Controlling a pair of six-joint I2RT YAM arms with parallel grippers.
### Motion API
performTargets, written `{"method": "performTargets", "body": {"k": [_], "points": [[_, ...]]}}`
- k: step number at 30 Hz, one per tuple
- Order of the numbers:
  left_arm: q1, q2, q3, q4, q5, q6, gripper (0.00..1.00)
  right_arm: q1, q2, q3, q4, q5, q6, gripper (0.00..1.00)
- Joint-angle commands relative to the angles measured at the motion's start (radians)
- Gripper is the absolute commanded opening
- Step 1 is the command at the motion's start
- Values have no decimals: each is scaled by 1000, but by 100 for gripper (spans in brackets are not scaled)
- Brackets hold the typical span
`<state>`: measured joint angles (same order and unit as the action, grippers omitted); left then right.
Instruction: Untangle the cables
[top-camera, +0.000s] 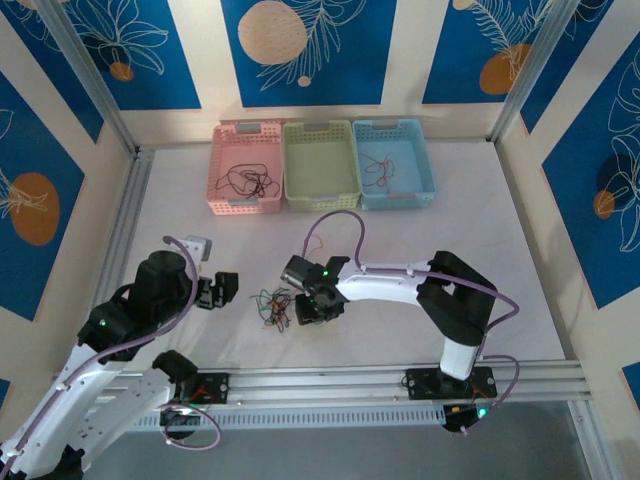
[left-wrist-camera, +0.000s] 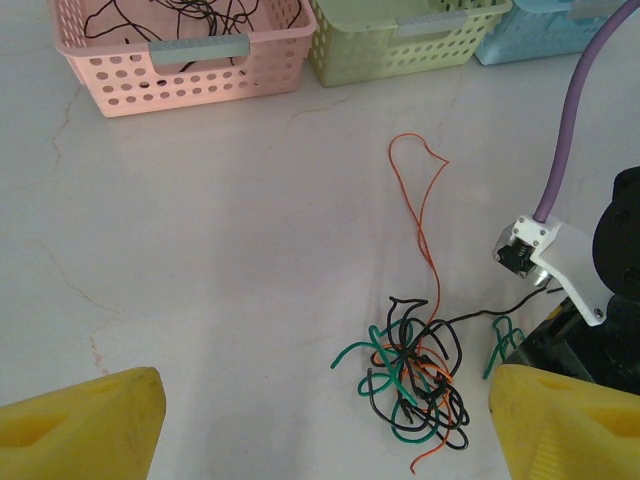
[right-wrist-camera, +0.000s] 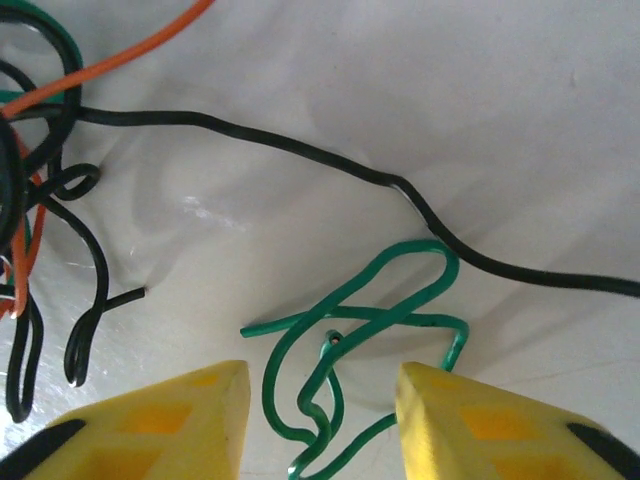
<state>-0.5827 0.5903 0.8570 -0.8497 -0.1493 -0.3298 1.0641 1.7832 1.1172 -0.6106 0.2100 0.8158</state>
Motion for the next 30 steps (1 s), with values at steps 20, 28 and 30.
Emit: {"method": "performTargets", "body": {"k": [20,28,30], "points": [[7,-7,-6,15,8,18,84,-365,-747,-79,65,-238,-172,0],[6,2,-7,15,5,18,84,-629,-498,93,187,-441,-183,0],[7,0,-7,15,8,17,84,-659,-384,157,224,-461,-180,0]]}}
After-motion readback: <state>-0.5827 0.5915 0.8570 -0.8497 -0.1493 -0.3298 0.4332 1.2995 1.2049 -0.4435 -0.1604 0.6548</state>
